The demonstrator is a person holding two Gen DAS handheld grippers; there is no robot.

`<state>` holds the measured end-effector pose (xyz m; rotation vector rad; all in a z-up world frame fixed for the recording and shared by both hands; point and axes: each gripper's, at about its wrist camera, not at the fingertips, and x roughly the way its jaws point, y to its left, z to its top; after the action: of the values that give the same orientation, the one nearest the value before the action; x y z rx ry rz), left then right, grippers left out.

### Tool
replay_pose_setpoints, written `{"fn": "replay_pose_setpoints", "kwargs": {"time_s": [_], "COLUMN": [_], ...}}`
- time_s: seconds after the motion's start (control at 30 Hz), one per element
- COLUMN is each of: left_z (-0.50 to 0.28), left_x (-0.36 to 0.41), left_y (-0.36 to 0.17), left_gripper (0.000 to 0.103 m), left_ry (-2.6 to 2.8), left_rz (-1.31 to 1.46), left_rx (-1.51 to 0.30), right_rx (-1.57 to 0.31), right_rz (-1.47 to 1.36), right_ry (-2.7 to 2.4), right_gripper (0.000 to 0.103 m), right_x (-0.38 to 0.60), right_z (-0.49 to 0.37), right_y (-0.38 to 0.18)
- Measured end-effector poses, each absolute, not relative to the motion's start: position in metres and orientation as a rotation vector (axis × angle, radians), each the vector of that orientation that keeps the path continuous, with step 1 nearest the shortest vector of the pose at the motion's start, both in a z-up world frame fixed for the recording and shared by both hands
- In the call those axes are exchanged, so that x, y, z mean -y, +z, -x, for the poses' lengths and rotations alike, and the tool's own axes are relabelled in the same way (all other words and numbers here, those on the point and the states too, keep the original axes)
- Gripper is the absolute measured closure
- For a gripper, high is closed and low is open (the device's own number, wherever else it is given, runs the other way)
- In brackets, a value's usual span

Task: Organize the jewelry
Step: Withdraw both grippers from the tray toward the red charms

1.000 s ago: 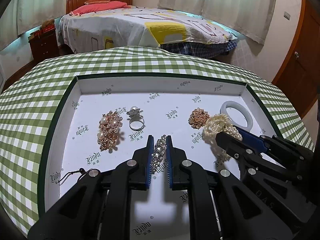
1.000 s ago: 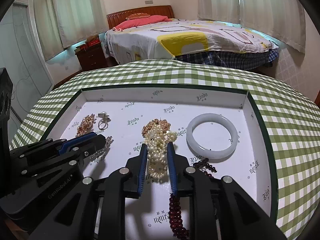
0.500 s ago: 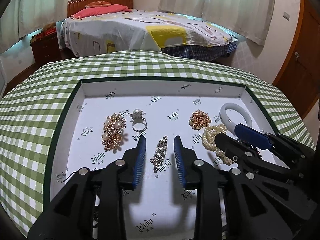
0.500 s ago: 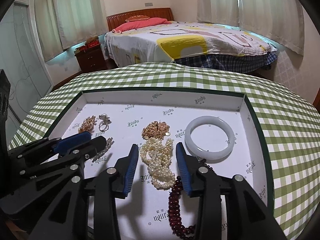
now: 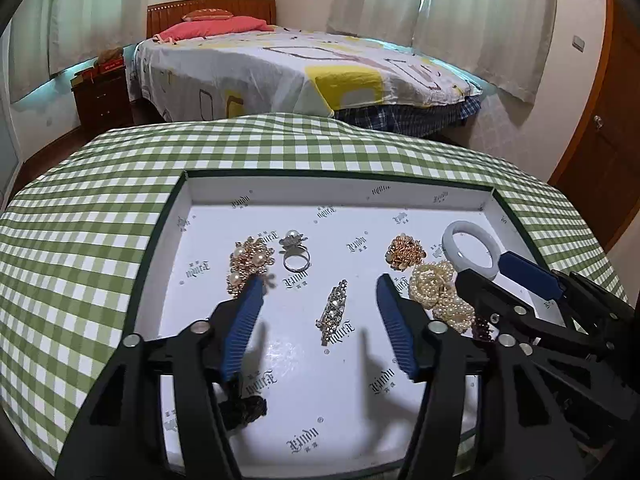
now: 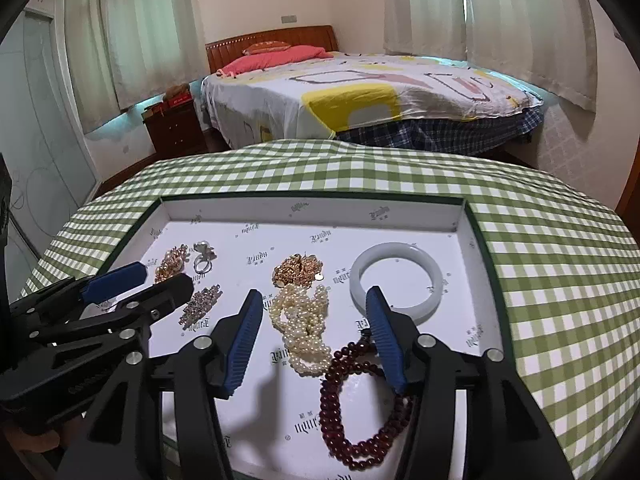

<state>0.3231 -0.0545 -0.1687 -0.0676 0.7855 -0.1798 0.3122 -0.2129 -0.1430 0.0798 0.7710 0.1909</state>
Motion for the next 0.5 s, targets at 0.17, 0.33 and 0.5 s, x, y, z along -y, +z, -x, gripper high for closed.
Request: {"fn": "replay_pose_setpoints", "kwargs": {"time_s": [0.17,0.33,0.5], "left_z": [-0.304,-0.277,-0.250], "left_x": [0.049,0.046,0.042], "left_y": [-0.151,-0.133,-0.124], "left_gripper": [0.035,0.031,0.029], "left_ry": [-0.174,-0.164,-0.154], "left_rz": [0.069,0.062,0.069], "left_rx": [-0.729,-0.650,-0.598], "right_rx": [-0.739,-0.704,-0.670], "right_rz": [-0.088,-0.098,-0.112], "right_ry": [0.187,0.188,0.178], "right_gripper": [0.043,0.041,0.038], "right_x": [0.218,0.224,0.233], "right_z": [-0.298,-0.277,-0.253], "right_y": [-0.130,-0.116,-0.105]}}
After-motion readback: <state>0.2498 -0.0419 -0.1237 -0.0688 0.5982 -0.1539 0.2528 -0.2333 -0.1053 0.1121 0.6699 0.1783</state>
